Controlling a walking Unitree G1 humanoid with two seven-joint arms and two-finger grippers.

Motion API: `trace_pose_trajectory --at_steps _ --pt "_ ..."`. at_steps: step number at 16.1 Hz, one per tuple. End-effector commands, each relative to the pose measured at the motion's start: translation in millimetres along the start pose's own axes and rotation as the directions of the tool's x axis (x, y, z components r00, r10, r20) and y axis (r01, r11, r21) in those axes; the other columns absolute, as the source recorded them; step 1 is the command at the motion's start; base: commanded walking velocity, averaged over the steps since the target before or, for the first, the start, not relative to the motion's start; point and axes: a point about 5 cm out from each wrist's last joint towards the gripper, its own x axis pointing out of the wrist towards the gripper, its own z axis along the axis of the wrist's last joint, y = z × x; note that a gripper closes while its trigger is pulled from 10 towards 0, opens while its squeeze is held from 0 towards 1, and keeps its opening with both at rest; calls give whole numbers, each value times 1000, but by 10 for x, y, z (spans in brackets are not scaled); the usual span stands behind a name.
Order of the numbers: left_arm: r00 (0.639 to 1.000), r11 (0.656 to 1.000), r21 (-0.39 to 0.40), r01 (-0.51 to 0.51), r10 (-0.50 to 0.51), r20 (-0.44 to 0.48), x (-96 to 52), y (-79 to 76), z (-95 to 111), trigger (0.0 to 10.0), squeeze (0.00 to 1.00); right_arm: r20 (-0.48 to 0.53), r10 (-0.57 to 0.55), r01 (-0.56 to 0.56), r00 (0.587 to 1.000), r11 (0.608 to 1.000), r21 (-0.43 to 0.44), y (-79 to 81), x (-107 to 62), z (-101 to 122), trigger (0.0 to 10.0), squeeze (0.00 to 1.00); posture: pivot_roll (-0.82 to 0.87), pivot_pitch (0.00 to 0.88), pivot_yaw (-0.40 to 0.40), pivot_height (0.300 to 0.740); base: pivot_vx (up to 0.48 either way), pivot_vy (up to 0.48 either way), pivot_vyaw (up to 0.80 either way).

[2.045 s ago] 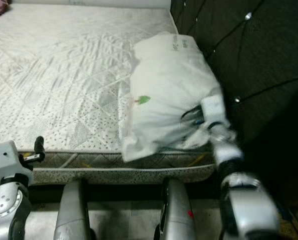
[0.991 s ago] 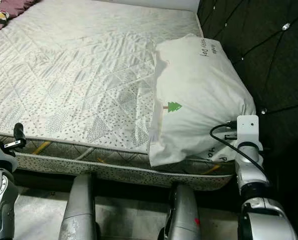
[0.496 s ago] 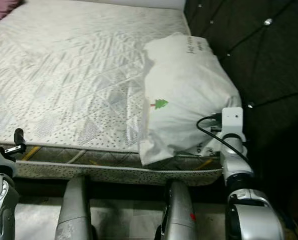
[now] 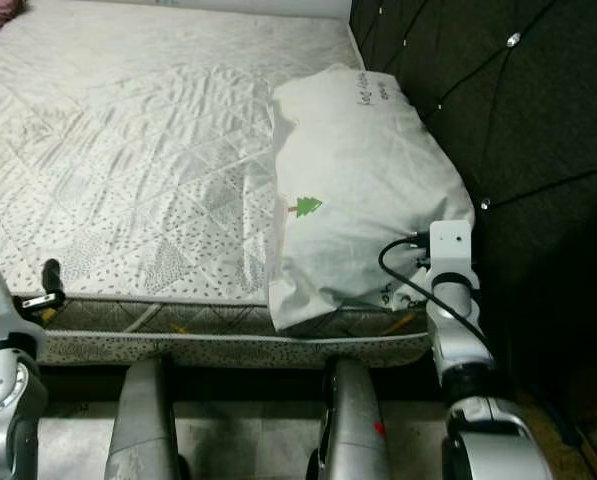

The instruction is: Clean up the room

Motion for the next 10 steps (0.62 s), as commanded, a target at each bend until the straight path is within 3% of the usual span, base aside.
trace_pose_trajectory --at_steps 1,4,6,8,10 --pt "1000 1000 15 16 -16 -14 -32 -30 -30 10000 0 47 -8 8 999 1000 -15 -86 -21 44 10000 1000 45 0 -66 516 0 0 0" --pt "999 999 28 40 -40 -11 -126 -82 -47 10000 0 -18 12 -13 1000 999 -43 -177 -225 -251 10000 1000 38 0 -66 516 0 0 0" --pt "996 996 7 92 -92 12 -193 -154 -25 10000 0 -1 57 -57 998 998 -16 -144 -389 -297 10000 1000 37 0 -70 516 0 0 0" --pt "960 962 -35 272 -269 75 -300 -361 60 10000 0 165 191 -196 968 980 16 83 -498 -32 10000 1000 36 0 -68 516 0 0 0" --pt "939 941 -22 337 -335 75 -324 -435 82 10000 0 227 265 -290 937 954 82 283 -529 188 10000 1000 29 0 -56 516 0 0 0"
